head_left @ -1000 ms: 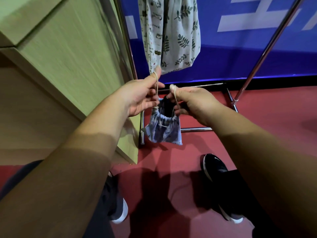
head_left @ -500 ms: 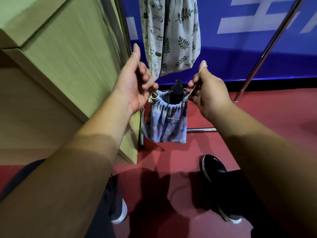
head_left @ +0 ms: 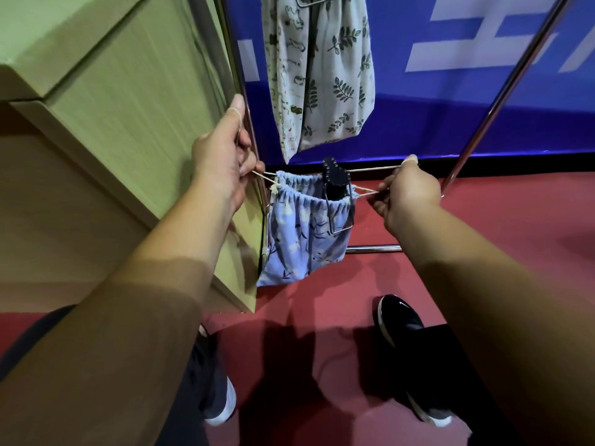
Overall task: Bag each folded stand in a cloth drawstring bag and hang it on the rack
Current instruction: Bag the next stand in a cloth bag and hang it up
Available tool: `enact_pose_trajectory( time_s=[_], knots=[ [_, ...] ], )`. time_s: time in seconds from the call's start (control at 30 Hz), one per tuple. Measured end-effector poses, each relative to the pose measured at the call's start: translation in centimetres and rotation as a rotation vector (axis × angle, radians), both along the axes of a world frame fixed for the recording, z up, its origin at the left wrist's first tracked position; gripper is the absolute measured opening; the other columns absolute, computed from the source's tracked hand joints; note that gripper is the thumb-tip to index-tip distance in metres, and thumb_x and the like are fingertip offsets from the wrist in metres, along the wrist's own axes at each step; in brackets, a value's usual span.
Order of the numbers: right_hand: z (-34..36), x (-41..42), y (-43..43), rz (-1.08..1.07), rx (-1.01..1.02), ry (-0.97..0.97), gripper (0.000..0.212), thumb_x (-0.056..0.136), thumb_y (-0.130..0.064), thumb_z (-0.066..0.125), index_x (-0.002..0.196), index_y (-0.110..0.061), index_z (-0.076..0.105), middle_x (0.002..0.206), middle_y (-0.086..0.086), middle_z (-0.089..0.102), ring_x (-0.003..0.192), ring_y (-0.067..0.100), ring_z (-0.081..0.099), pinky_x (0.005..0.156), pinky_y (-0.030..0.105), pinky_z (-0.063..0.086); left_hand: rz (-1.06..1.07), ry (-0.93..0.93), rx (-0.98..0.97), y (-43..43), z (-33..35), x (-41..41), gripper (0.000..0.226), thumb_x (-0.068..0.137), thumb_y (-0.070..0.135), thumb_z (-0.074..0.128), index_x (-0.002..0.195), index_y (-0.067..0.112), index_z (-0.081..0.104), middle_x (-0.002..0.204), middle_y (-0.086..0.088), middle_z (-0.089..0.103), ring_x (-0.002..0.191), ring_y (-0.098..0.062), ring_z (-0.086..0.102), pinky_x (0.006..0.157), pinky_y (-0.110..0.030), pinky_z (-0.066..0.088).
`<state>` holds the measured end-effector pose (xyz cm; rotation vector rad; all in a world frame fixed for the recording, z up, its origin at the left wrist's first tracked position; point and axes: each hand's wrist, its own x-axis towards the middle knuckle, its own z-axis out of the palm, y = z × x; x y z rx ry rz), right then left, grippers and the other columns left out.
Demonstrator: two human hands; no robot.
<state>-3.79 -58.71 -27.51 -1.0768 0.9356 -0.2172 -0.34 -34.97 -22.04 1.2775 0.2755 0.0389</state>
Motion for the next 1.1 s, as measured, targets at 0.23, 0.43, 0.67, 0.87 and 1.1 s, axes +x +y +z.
enact_pose_trajectory(
  time_s=[0.23, 0.43, 0.67, 0.87, 1.1],
  knots=[
    [2.3, 0.0, 1.4, 0.165, 0.147, -0.376, 0.050, 0.110, -0.047, 0.055, 0.072, -0.015, 0.051, 0.055, 0.002, 0.048, 0.054, 0.018, 0.060, 0.076, 0.040, 0.066, -0.250, -0.015, -0.009, -1.4, 0.2, -0.6, 0.066, 0.097, 0.071, 0.057, 0.059, 0.016, 0.060, 0.049, -0.002, 0.046, 0.051, -0.021, 0.046, 0.065, -0.033, 0.047],
    [2.9, -1.4, 2.4, 0.541, 0.005, -0.341, 0.068, 0.108, -0.068, 0.036, 0.093, -0.013, 0.073, 0.074, 0.005, 0.072, 0.084, 0.028, 0.080, 0.076, 0.035, 0.061, -0.369, 0.054, -0.088, -2.5, 0.1, -1.9, 0.085, 0.097, 0.082, 0.034, 0.058, 0.010, 0.058, 0.047, -0.008, 0.049, 0.053, -0.027, 0.060, 0.096, -0.051, 0.055],
    [2.8, -1.4, 2.3, 0.380, 0.139, -0.274, 0.074, 0.105, -0.074, 0.036, 0.060, -0.016, 0.051, 0.054, 0.002, 0.031, 0.044, 0.018, 0.035, 0.057, 0.031, 0.052, -0.349, 0.079, -0.128, -1.9, 0.6, -1.4, 0.075, 0.098, 0.077, 0.047, 0.054, 0.018, 0.035, 0.044, 0.001, 0.017, 0.041, -0.015, 0.012, 0.051, -0.026, 0.009],
    [1.7, -1.3, 2.0, 0.323, -0.073, -0.112, 0.074, 0.103, -0.070, 0.049, 0.052, -0.017, 0.046, 0.053, 0.002, 0.024, 0.045, 0.018, 0.020, 0.048, 0.027, 0.023, -0.440, 0.030, 0.385, -1.6, -0.7, -1.7, 0.073, 0.094, 0.074, 0.060, 0.054, 0.013, 0.052, 0.045, -0.002, 0.022, 0.044, -0.016, 0.019, 0.052, -0.023, 0.021],
    [0.8, -1.2, 1.5, 0.255, -0.170, -0.014, 0.066, 0.103, -0.059, 0.054, 0.057, -0.013, 0.054, 0.047, 0.001, 0.038, 0.042, 0.019, 0.033, 0.045, 0.025, 0.033, -0.380, 0.022, 0.449, -0.6, -0.3, -1.8, 0.072, 0.092, 0.072, 0.064, 0.054, 0.012, 0.053, 0.047, -0.003, 0.022, 0.041, -0.016, 0.018, 0.049, -0.022, 0.024]
  ],
)
